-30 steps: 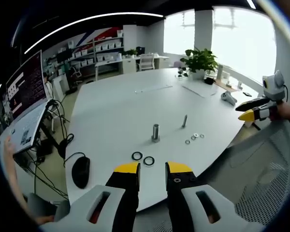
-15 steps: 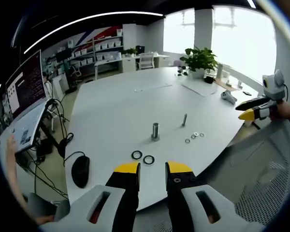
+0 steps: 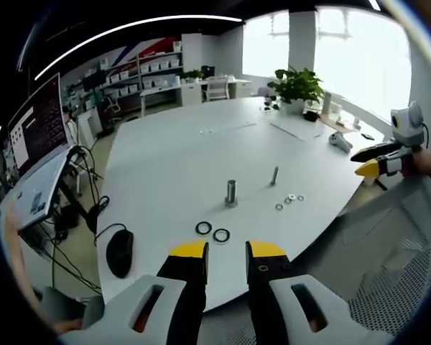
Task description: Place the washer onto the threaded stud by aligning its center hole with the stud, sliding it down to the base, and recovering from edge contact or off-axis alignment until the washer reaches the visible bottom stop.
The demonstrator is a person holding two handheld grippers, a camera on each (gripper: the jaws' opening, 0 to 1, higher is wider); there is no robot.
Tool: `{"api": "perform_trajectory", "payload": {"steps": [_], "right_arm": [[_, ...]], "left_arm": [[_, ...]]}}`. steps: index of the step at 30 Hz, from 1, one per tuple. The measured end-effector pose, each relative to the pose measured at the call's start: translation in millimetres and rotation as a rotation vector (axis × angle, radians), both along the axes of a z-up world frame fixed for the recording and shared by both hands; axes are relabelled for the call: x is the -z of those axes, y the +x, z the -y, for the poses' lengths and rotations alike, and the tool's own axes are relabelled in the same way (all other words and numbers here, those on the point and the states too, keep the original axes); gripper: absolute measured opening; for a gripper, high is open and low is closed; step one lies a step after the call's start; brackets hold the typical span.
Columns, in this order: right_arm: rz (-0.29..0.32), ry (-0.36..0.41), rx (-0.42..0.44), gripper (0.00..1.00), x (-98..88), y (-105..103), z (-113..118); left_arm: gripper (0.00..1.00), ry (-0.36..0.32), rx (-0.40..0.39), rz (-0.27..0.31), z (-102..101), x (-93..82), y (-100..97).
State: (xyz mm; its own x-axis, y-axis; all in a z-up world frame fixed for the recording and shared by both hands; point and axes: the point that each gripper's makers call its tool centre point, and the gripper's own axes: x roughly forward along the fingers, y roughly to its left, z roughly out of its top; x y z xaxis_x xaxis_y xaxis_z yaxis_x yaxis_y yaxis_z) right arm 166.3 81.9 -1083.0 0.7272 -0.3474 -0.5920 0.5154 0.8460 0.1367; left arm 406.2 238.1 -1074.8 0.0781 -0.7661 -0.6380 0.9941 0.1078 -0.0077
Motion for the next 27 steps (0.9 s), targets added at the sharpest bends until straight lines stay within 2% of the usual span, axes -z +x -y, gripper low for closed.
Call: {"api": "perform_trajectory", "payload": {"steps": [15, 23, 27], "right_arm": [[-0.002, 0.004, -0.005, 0.43, 0.4, 1, -1], [0.009, 0.006, 0.0, 0.43, -1.5, 1, 0], [0.004, 0.008, -0.015, 0.43, -0.6, 3, -2]], "left_arm": [[0.19, 0.007, 0.0, 0.01, -1, 0.9, 0.3], [0.19, 0.021, -0.018, 0.016, -3, 5.3, 10.3], [0.19, 0.034, -0.019, 0.022, -4, 6.9, 8.0]]}}
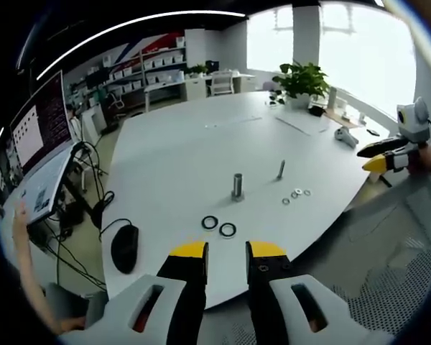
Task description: Place the washer onto the threaded stud by aligning its center hole with the stud, sliding it down to the base, and recovering from edge contact or off-axis alignment until the washer reaches the visible bottom stop.
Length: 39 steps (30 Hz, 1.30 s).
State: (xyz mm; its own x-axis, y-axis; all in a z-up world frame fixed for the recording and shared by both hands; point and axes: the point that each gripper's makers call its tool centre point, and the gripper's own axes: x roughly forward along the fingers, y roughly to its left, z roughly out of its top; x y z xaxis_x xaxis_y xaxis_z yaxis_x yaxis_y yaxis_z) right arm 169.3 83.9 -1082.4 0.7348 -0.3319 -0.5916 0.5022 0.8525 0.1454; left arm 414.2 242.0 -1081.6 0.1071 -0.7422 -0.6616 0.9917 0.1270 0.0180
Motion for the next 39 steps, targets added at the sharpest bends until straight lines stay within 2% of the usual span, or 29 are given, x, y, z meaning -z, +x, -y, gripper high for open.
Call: {"api": "perform_trajectory", "payload": {"steps": [4, 17, 28, 33, 36, 39], "right_arm": [[0.012, 0.003, 0.014, 0.43, -2.2, -2, 1], [-0.03, 0.004, -0.023, 0.44, 4.6, -1, -4], [-0.03, 0.004, -0.005, 0.44, 5.9, -4, -1], [-0.045, 0.002, -0.011, 0.44, 6.7, -4, -3], [-0.035, 0.001, -0.023, 0.44, 4.8, -2, -4], [-0.032, -0.006, -0.019, 0.44, 2.6, -3, -4]], "left_arm": [[0.19, -0.01, -0.005, 0.007, 0, -2.7, 2.8], [0.19, 0.008, 0.002, 0.019, 0, -0.7, 0.8], [0.2, 0.009, 0.011, 0.025, 0, -0.4, 0.3], [0.2, 0.022, 0.016, 0.01, -1, 2.0, -2.2], [0.21, 0.046, 0.041, -0.029, -1, 6.6, -9.9], [0.21, 0.051, 0.053, -0.012, -1, 6.4, -11.0]]}}
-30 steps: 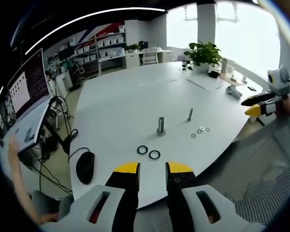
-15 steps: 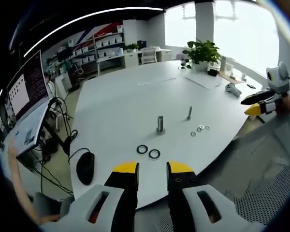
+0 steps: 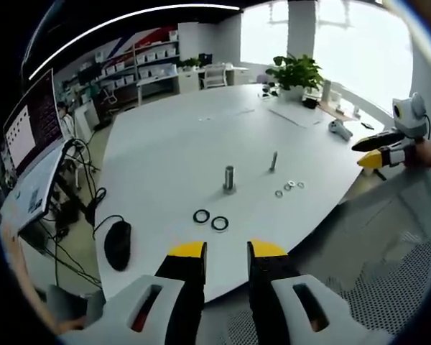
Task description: Place the washer onto the threaded stud by aligning its center hole with the stud, sliding it down to the base, and recovering from edge contact or off-axis alignment until the washer reaches the visible bottom stop.
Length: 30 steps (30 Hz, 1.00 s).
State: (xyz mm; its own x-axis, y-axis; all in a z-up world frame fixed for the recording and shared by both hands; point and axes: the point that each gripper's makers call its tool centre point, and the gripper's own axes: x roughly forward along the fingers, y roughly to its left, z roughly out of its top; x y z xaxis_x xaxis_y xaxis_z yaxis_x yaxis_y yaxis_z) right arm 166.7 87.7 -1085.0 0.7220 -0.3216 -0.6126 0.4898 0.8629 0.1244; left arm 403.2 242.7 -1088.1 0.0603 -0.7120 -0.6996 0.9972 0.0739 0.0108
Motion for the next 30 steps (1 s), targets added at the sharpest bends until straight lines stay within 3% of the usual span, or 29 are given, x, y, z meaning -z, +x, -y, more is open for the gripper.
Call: {"api": "perform_trajectory", "payload": {"steps": [7, 10, 16, 24, 28, 30], "right_arm": [[-0.009, 0.022, -0.008, 0.44, 4.2, 0, -2], [-0.01, 0.021, -0.008, 0.44, 4.6, 0, -1], [-0.004, 0.028, -0.006, 0.44, 4.9, -1, 0], [-0.011, 0.032, -0.001, 0.44, 6.9, -3, 1], [-0.012, 0.032, 0.004, 0.44, 7.0, -4, 2], [-0.017, 0.033, 0.002, 0.44, 8.2, -5, 2]], "left_arm": [[0.2, 0.035, -0.002, -0.024, -1, 5.0, 3.2], [0.21, 0.089, -0.037, -0.113, -5, 13.6, 0.1], [0.23, 0.11, -0.017, -0.074, 5, 13.5, 9.1], [0.27, 0.199, 0.005, -0.098, 35, 45.8, 14.0], [0.27, 0.299, 0.05, -0.088, 44, 73.2, 12.6], [0.27, 0.332, 0.057, -0.098, 44, 76.9, 3.5]]}}
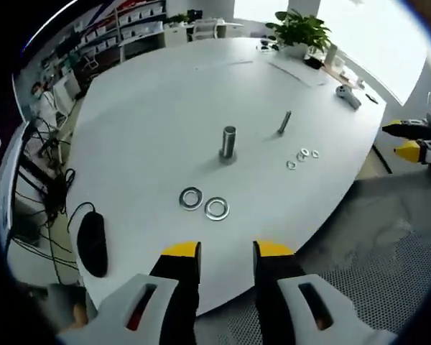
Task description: Place the washer onto the threaded stud by aligning its center hole with the stud, sliding it down to the base, and recovering from edge contact or off-axis alignment until the washer reaches the visible bottom stop.
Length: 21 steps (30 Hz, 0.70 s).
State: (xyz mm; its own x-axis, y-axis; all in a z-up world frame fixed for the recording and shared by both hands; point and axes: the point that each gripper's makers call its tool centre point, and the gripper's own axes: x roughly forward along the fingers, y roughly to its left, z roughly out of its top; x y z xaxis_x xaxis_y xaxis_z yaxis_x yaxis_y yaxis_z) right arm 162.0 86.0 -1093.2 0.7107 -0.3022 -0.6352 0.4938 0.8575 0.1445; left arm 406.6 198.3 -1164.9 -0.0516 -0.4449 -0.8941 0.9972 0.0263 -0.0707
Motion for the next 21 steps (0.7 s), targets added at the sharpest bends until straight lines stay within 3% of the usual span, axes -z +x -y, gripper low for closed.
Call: {"api": "perform_trajectory", "payload": {"steps": [2, 6, 11, 14, 18, 21], "right_arm": [[-0.003, -0.002, -0.002, 0.44, 0.3, 0, 0], [0.003, 0.001, 0.003, 0.44, -0.5, 0, 0], [-0.003, 0.0, -0.003, 0.44, 0.9, 0, -1], [-0.007, -0.006, 0.0, 0.43, 1.2, -1, 1], [-0.012, -0.006, 0.0, 0.43, 2.0, -1, 0], [-0.011, -0.002, 0.005, 0.43, 2.3, -2, 0]], "left_arm": [[0.27, 0.018, 0.012, -0.001, 13, 17.4, 4.4], [0.27, 0.07, 0.049, 0.013, 26, 36.2, 13.4], [0.27, 0.128, 0.05, -0.007, 33, 47.7, 14.2], [0.27, 0.15, 0.064, 0.014, 34, 47.7, 7.8], [0.27, 0.201, 0.03, 0.005, 43, 72.1, 20.7], [0.28, 0.207, 0.016, 0.006, 45, 68.7, 23.9]]}}
